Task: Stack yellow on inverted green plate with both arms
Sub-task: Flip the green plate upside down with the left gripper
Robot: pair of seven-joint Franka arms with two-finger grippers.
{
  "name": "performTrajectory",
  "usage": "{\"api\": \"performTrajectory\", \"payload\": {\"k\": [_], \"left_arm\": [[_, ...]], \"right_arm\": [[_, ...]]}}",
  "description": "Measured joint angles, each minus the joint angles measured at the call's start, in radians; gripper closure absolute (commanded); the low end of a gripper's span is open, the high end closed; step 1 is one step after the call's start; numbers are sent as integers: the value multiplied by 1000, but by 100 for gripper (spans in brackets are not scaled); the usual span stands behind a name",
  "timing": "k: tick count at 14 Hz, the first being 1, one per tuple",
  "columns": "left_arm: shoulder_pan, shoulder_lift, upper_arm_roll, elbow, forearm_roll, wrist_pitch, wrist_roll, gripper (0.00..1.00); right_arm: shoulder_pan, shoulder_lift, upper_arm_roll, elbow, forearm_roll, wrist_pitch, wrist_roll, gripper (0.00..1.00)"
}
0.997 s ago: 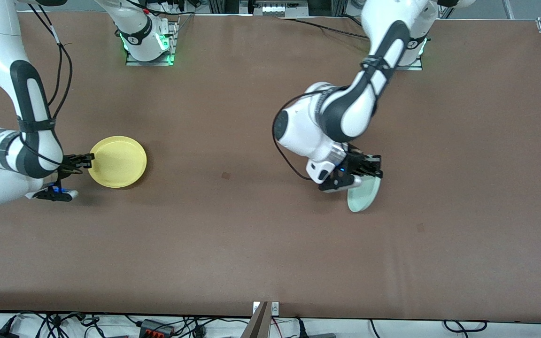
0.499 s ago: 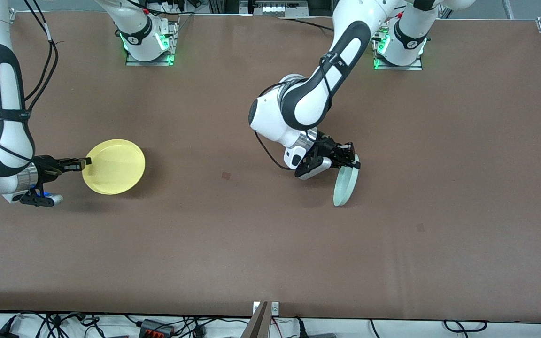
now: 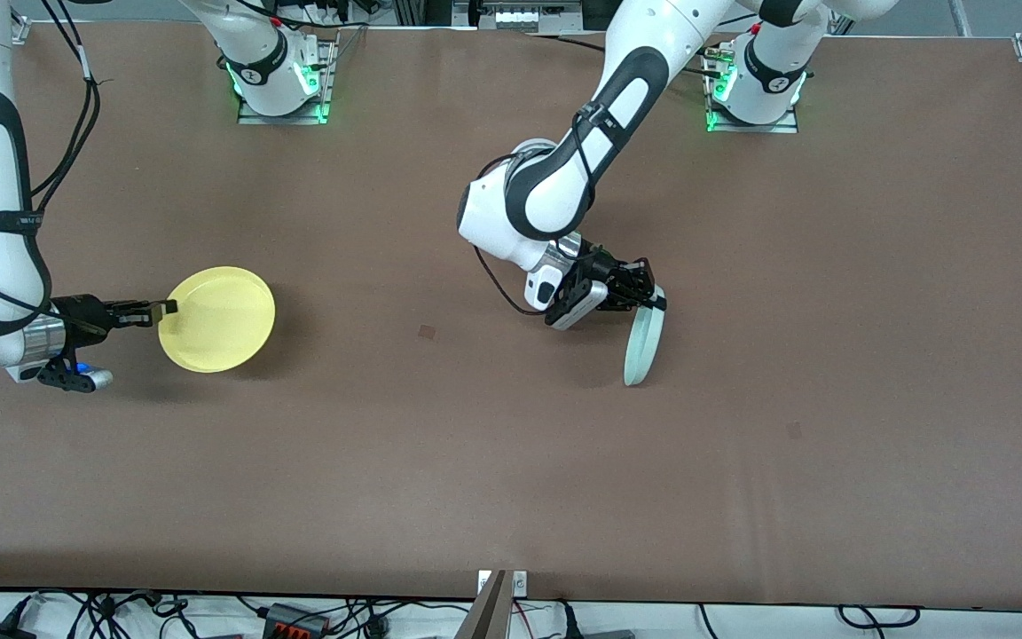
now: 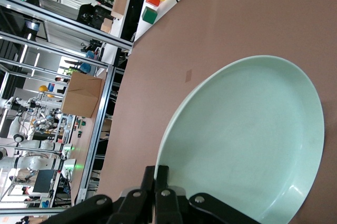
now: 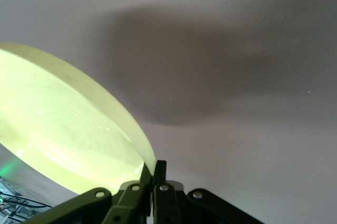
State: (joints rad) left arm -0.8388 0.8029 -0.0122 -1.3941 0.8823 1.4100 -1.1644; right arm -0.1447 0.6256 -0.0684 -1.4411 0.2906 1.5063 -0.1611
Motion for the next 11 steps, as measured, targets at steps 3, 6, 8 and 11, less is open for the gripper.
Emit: {"api": "performTrajectory", "payload": {"k": [3,6,8,11], "left_arm": [[-24,17,2,0,8,-22,-50,0],[-34,24,2,1,8,26,-65,0],[-38,23,-11,8,-4,76,-66,0],[-37,31,-28,9,-84,231,-97,0]], "right_arm": [[-1,0,0,0,0,-1,-4,100],[-9,0,-1,0,0,-18,-4,100],[-17,0,-1,0,0,-25,-5,100],[-20,0,-1,0,0,-27,-6,100]]}}
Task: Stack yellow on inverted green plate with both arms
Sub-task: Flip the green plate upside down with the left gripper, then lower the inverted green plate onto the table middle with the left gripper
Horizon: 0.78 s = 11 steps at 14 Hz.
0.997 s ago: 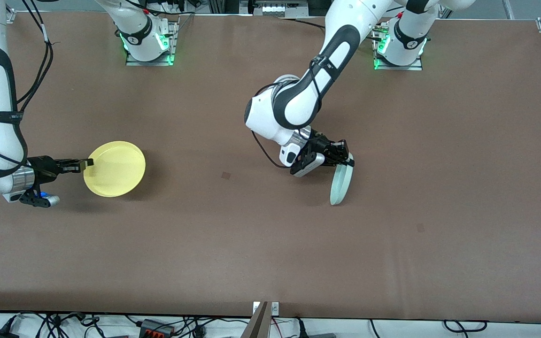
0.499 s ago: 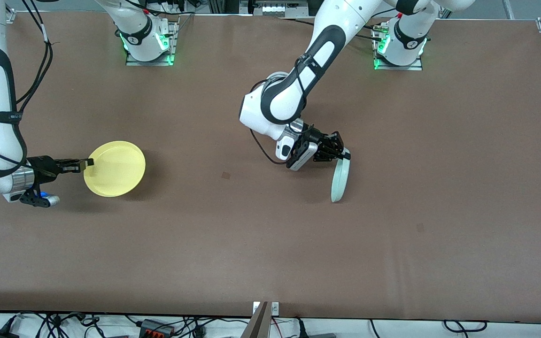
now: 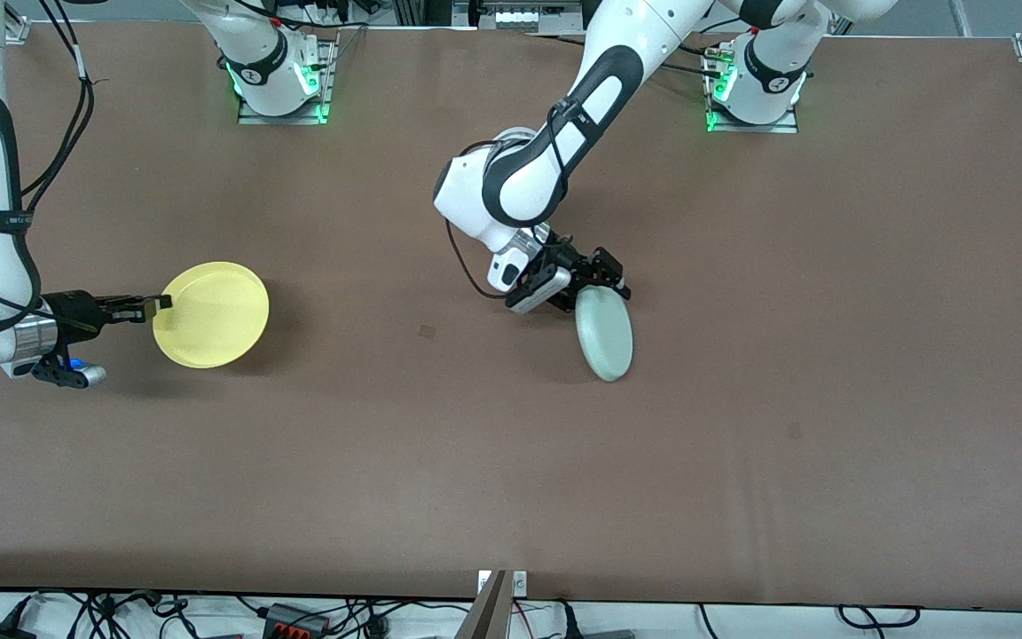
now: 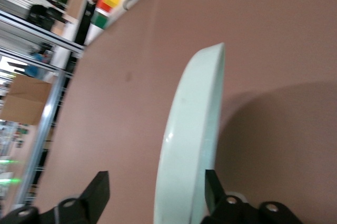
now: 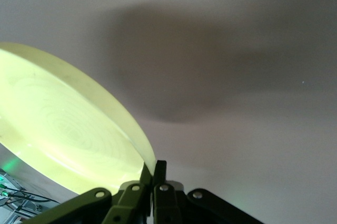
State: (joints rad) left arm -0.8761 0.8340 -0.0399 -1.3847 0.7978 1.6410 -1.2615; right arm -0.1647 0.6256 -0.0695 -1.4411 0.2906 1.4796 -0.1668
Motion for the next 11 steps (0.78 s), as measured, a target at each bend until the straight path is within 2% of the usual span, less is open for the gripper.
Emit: {"api": "performTrajectory", "payload": {"k": [5,8,11], "left_arm": [[29,-1,0,61,-194,166,-62,0],[90,-3,1,76,-289,283,-78,0],[152,-5,0,78,-432,374,-79,0]], "right_arm": [[0,0,0,0,0,0,0,100],[0,0,0,0,0,0,-1,100],[-1,0,0,0,0,0,-1,100]]}}
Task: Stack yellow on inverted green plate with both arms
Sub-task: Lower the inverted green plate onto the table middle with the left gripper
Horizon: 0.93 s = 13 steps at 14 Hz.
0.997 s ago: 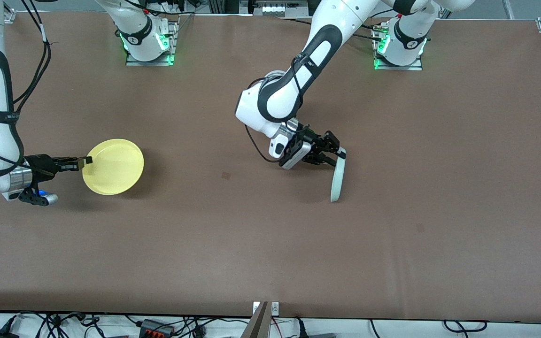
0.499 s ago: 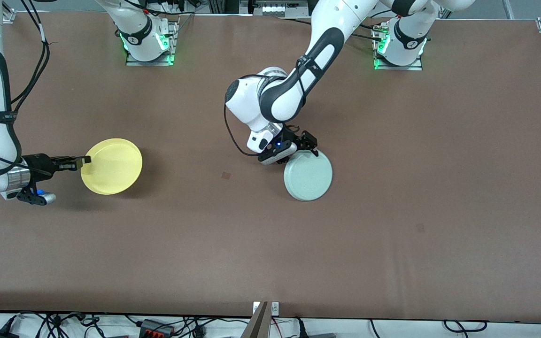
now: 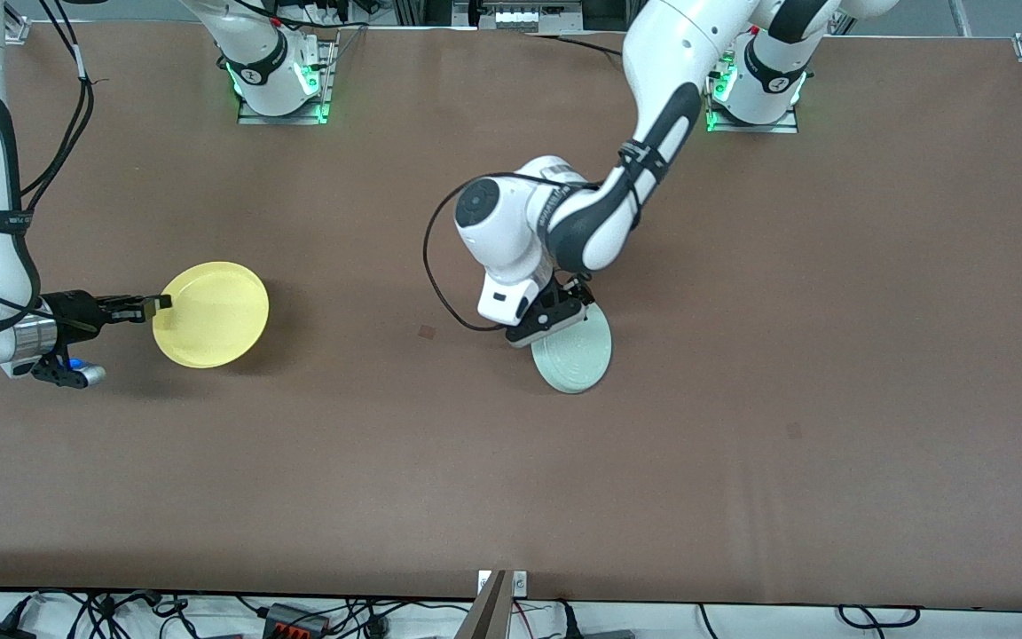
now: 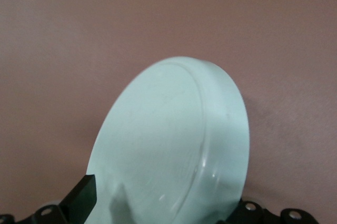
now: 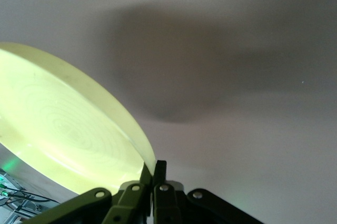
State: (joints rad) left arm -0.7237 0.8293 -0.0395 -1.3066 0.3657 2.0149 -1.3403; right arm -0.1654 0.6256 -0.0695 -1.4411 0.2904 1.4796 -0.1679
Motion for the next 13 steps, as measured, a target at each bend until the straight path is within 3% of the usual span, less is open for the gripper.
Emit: {"api": "performTrajectory", "payload": {"k": [13], "left_arm": [[41,15,-2,-59,-216,124,0,0]], "right_arm": [[0,0,0,0,0,0,-1,100]]}}
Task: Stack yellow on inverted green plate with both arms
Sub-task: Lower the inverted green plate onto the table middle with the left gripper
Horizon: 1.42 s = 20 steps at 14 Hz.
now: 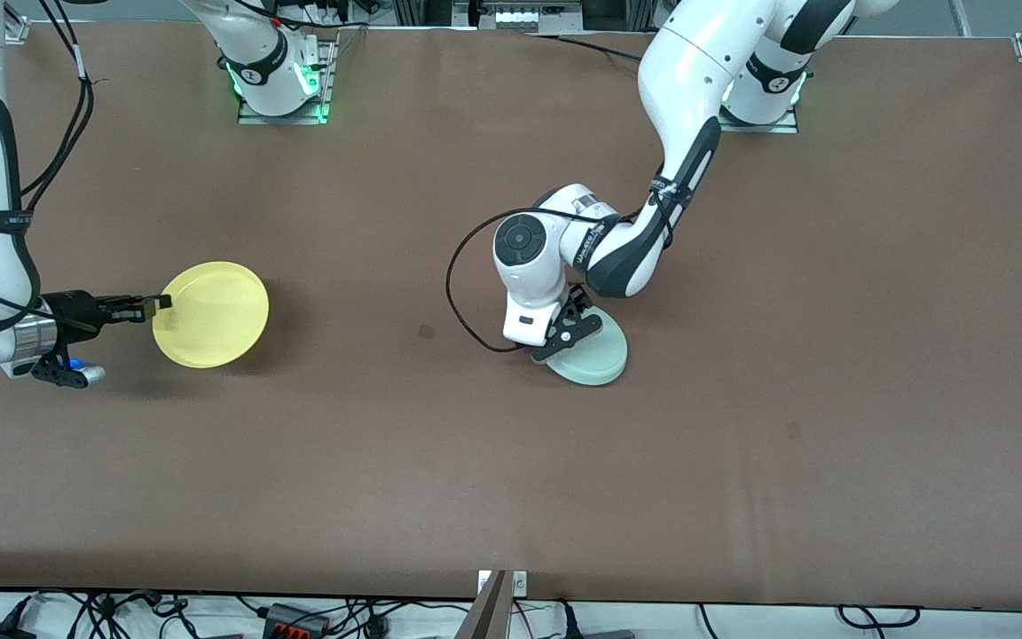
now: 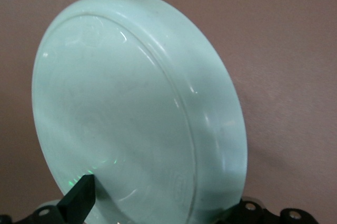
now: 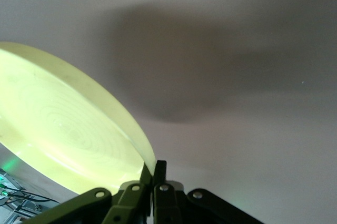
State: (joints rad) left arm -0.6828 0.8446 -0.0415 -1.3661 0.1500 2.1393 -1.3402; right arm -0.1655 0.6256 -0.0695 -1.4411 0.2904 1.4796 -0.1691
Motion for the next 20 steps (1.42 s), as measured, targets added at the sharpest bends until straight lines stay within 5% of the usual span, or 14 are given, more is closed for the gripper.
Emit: {"api": "performTrajectory", "payload": {"k": [7,12,16,20], "left_arm": [[7,-9,0,-1,-80,43,4,0],[7,-9,-3,-2,-90,50,206,0],[20,-12,-10,-3,-242,53,193,0],[22,-12,-22,-12,-253,60,228,0]], "right_arm": [[0,0,0,0,-2,0,0,100],[0,0,0,0,-2,0,0,100],[0,0,0,0,-2,0,0,100],[0,0,0,0,-2,0,0,100]]}}
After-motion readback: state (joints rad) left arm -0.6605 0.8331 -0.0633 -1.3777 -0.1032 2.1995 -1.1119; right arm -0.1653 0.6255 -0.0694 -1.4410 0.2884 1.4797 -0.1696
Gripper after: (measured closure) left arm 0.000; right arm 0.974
